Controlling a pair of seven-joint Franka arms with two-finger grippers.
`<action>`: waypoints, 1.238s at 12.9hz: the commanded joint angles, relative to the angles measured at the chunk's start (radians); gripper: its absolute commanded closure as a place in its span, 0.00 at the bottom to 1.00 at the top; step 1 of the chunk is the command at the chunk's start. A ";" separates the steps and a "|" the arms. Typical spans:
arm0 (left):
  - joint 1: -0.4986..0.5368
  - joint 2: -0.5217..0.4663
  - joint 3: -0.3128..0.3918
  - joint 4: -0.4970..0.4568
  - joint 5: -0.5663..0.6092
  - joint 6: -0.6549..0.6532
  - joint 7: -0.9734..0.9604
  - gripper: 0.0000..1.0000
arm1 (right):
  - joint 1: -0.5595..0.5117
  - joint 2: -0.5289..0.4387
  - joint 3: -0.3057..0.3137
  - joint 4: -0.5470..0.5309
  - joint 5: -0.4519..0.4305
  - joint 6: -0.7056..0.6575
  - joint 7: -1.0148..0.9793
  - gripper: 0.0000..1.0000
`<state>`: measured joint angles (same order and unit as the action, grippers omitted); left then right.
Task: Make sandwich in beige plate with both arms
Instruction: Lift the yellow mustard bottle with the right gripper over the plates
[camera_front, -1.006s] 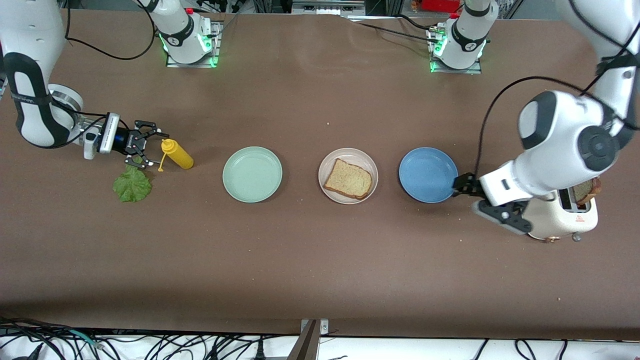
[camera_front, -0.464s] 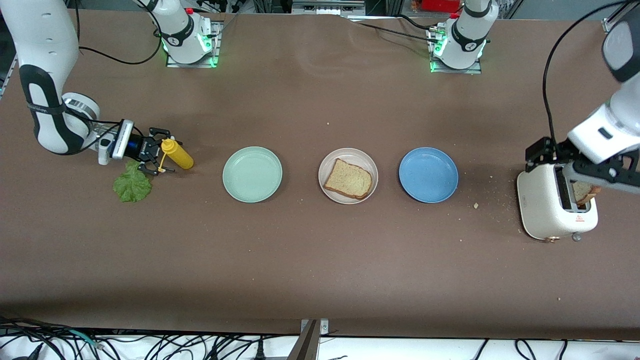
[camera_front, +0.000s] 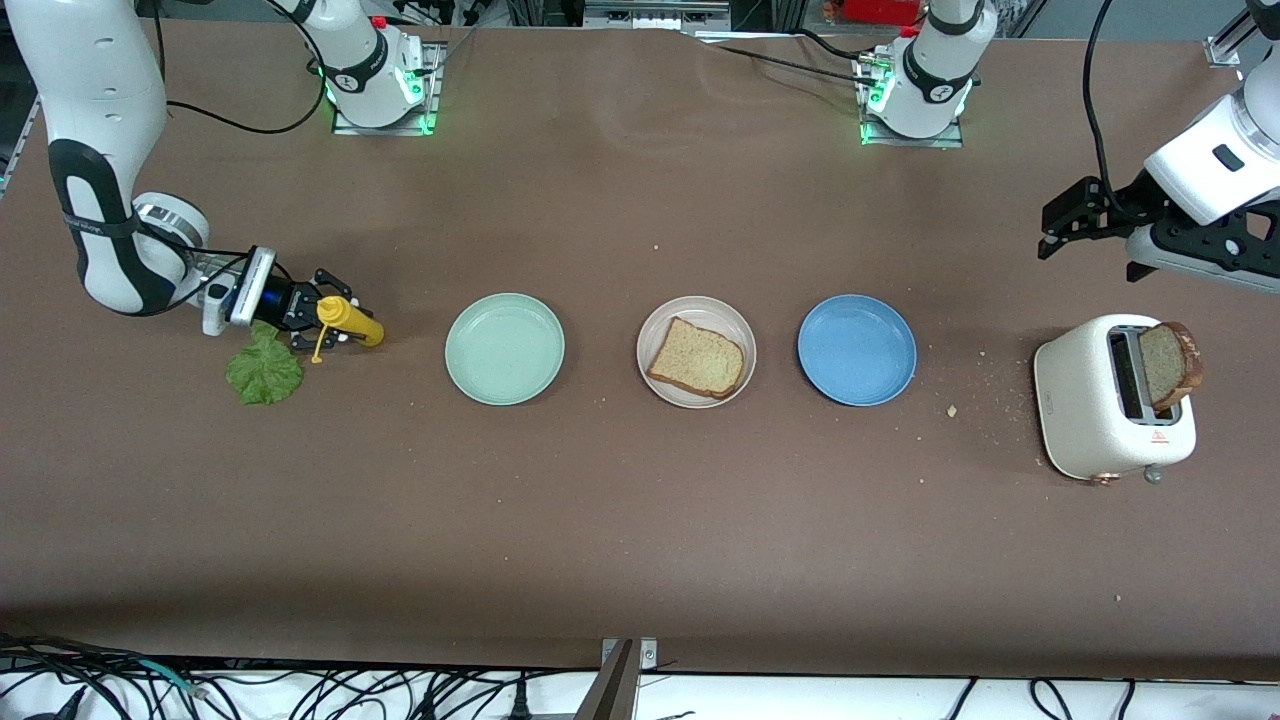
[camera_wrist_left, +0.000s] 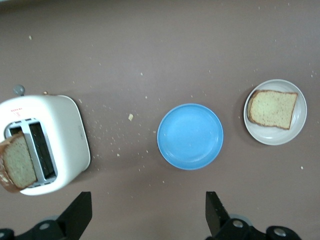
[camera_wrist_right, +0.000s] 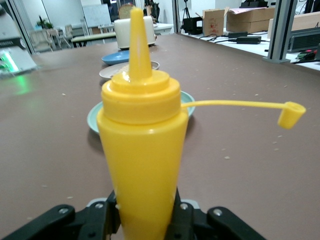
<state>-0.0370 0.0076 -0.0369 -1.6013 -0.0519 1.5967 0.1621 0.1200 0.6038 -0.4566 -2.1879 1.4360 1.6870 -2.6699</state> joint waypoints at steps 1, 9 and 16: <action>-0.007 0.000 0.005 0.015 -0.016 -0.026 -0.009 0.00 | 0.058 -0.019 -0.005 0.086 0.005 0.065 0.111 1.00; 0.005 0.008 0.008 0.014 -0.009 -0.026 -0.007 0.00 | 0.266 -0.056 -0.011 0.378 -0.288 0.328 0.666 1.00; -0.004 0.009 0.006 0.014 -0.014 -0.024 -0.013 0.00 | 0.571 -0.091 -0.010 0.502 -0.821 0.562 1.346 1.00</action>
<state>-0.0383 0.0144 -0.0305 -1.6012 -0.0522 1.5891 0.1618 0.6284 0.5241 -0.4571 -1.7131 0.7465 2.2218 -1.4837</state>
